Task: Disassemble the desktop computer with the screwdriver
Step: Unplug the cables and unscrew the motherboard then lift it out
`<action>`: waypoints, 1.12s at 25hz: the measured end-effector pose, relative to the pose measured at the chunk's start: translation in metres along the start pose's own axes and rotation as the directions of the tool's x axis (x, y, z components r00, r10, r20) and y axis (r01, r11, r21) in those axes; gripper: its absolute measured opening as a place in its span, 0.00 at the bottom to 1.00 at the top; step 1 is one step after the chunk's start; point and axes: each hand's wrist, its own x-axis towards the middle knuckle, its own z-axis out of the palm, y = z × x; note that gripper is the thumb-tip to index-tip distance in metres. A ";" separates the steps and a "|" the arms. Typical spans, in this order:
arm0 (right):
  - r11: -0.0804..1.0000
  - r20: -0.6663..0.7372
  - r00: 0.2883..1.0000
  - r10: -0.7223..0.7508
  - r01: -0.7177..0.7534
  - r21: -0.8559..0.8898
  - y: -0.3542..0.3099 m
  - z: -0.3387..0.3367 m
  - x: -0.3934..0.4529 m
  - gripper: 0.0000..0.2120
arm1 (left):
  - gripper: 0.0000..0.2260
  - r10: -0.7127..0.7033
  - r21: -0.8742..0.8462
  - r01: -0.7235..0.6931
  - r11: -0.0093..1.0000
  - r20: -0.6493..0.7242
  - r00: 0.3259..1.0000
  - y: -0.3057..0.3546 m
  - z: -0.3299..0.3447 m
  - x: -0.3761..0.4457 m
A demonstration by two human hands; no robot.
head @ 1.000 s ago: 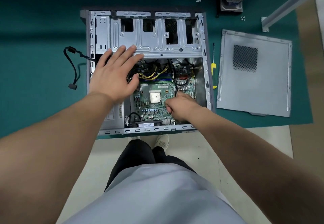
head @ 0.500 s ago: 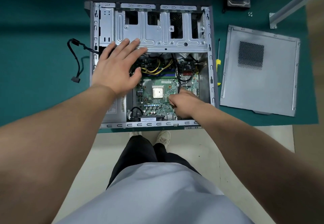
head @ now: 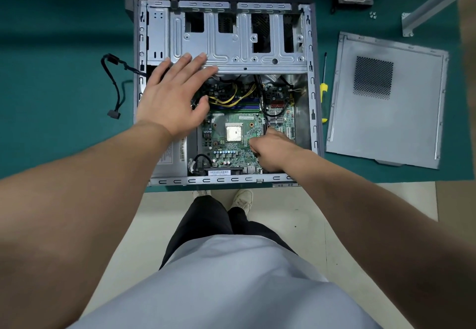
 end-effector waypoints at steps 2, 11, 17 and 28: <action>1.000 0.006 1.000 -0.002 0.002 0.002 0.000 0.000 0.001 0.13 | 0.27 -0.002 -0.002 0.002 1.000 -0.005 1.000 0.002 0.001 0.001; 0.999 0.035 0.999 0.022 -0.023 0.030 0.005 0.001 0.002 0.14 | 0.27 -0.002 0.003 0.002 1.000 -0.005 1.000 0.005 0.002 0.002; 0.974 -0.037 0.997 -0.062 0.068 0.217 0.003 0.001 -0.003 0.14 | 0.26 0.001 0.010 -0.001 1.000 -0.009 1.000 0.004 0.005 0.002; 0.553 -0.003 0.981 0.193 -0.106 0.826 -0.001 -0.023 -0.035 0.17 | 0.27 0.003 0.002 -0.003 1.000 -0.002 1.000 0.004 0.005 0.002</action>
